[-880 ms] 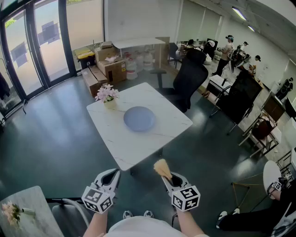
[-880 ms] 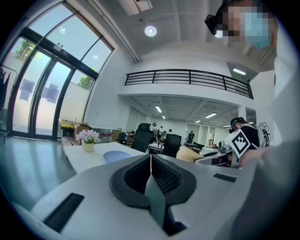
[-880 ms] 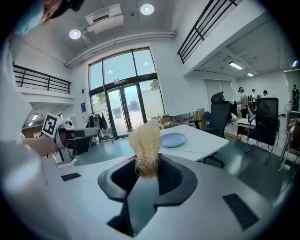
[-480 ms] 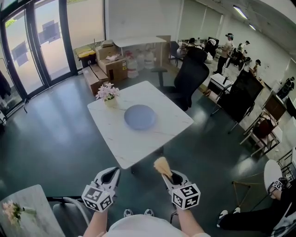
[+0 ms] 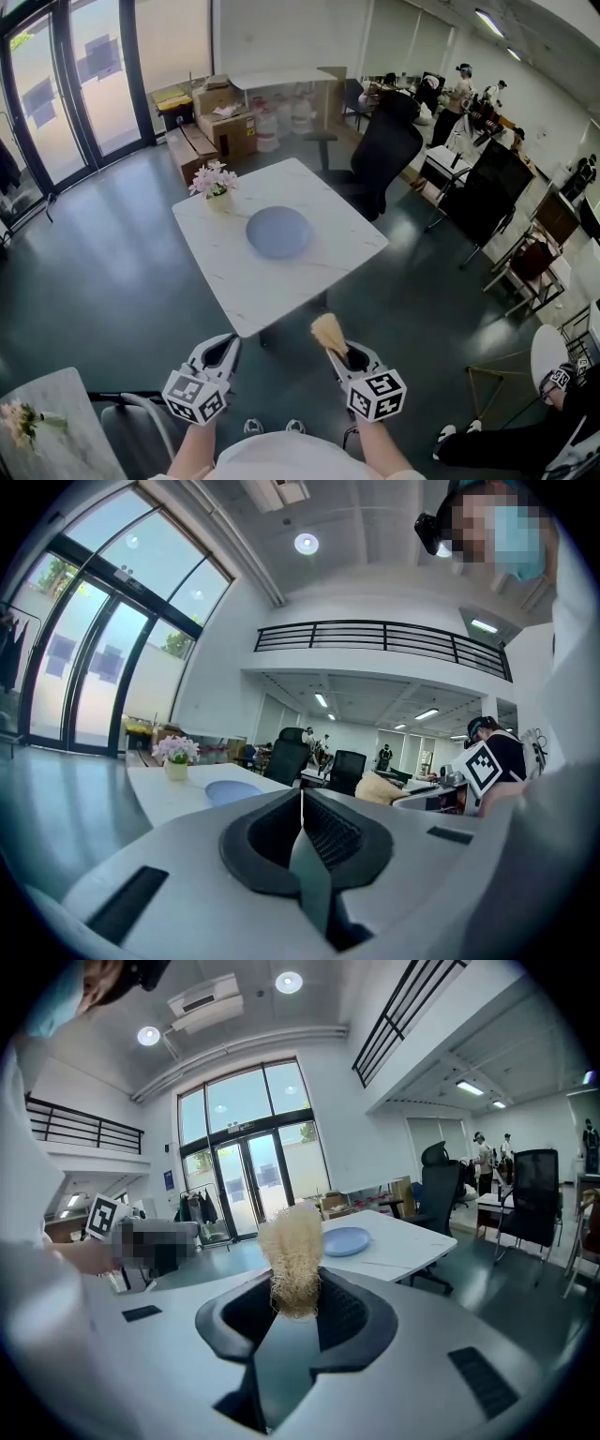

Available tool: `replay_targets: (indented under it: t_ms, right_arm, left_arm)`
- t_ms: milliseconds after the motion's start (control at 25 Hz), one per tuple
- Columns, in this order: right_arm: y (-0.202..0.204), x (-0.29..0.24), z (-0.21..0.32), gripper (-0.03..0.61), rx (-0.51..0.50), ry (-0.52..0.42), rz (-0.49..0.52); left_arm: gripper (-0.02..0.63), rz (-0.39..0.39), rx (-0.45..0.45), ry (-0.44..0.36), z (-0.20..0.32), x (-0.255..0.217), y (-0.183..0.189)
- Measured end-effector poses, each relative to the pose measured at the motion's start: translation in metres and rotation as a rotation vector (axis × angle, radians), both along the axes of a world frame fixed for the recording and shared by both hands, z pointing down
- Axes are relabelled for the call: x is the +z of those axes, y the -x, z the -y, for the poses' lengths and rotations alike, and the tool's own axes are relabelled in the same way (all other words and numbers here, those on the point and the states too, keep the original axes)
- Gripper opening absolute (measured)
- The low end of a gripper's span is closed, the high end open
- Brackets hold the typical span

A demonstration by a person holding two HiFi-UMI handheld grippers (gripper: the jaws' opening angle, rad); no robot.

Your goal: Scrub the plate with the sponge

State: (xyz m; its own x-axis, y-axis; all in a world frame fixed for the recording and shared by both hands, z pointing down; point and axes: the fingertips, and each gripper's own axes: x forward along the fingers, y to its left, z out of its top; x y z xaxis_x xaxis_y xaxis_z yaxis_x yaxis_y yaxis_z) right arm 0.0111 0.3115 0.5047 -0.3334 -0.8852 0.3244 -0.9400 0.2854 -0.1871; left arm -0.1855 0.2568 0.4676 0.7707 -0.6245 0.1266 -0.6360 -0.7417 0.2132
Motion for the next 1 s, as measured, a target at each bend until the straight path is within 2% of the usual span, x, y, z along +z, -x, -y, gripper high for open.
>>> replay_targets:
  t_ms: [320,520,1000]
  right_arm:
    - [-0.028,0.008,-0.001,0.117,-0.007,-0.003,-0.004]
    - [-0.034,0.017,0.002,0.117,-0.017,0.012,0.015]
    - [-0.039,0.018,0.076,0.117,-0.002,0.035,0.008]
  left_arm:
    - [0.034,-0.018,-0.054,-0.001,-0.007,0.006,-0.014]
    - [0.034,-0.018,-0.082,0.03,-0.005,0.017,-0.014]
    - [0.034,-0.027,-0.055,0.066,0.073,0.023,-0.026]
